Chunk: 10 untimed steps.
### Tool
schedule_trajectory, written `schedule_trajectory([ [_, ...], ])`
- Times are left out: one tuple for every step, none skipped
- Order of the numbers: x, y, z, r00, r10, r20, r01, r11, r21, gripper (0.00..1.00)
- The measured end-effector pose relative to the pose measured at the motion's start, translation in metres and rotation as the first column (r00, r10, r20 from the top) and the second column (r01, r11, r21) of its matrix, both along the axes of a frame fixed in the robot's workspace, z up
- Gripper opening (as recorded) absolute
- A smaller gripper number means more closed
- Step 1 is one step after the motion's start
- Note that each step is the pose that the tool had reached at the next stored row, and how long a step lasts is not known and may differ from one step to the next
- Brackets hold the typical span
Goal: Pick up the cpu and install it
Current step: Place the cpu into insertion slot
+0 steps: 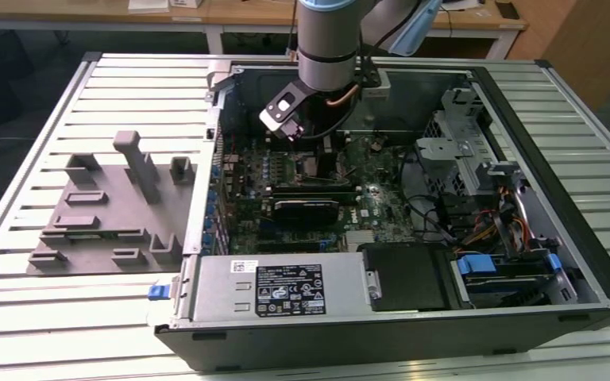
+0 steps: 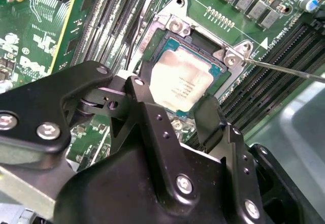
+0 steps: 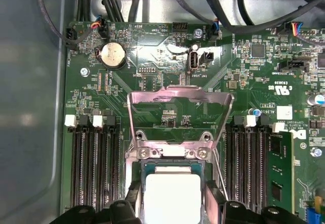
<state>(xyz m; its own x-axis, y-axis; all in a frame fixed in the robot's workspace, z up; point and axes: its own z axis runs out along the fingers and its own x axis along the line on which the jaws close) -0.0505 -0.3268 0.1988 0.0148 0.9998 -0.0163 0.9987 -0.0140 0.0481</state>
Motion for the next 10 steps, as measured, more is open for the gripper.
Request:
schedule_trajectory([
  [0.0,0.0,0.001,1.0,0.0,0.0,0.0,1.0,0.0,0.6],
  [0.0,0.0,0.0013,1.0,0.0,0.0,0.0,1.0,0.0001,0.6],
  [0.0,0.0,0.0013,1.0,0.0,0.0,0.0,1.0,0.0001,0.6],
  [0.0,0.0,0.0013,1.0,0.0,0.0001,0.0,1.0,0.0001,0.6],
  [0.0,0.0,0.0013,1.0,0.0,0.0001,0.0,1.0,0.0002,0.6],
  [0.0,0.0,0.0013,1.0,0.0,0.0001,0.0,1.0,0.0001,0.6],
  [0.0,0.0,0.0014,1.0,0.0,0.0001,0.0,1.0,0.0001,0.6],
  [0.0,0.0,0.0014,1.0,0.0,0.0001,0.0,1.0,0.0001,0.59],
  [0.0,0.0,0.0014,1.0,0.0,0.0,0.0,1.0,0.0001,0.59],
  [0.0,0.0,0.0014,1.0,0.0,0.0,0.0,1.0,0.0,0.53],
])
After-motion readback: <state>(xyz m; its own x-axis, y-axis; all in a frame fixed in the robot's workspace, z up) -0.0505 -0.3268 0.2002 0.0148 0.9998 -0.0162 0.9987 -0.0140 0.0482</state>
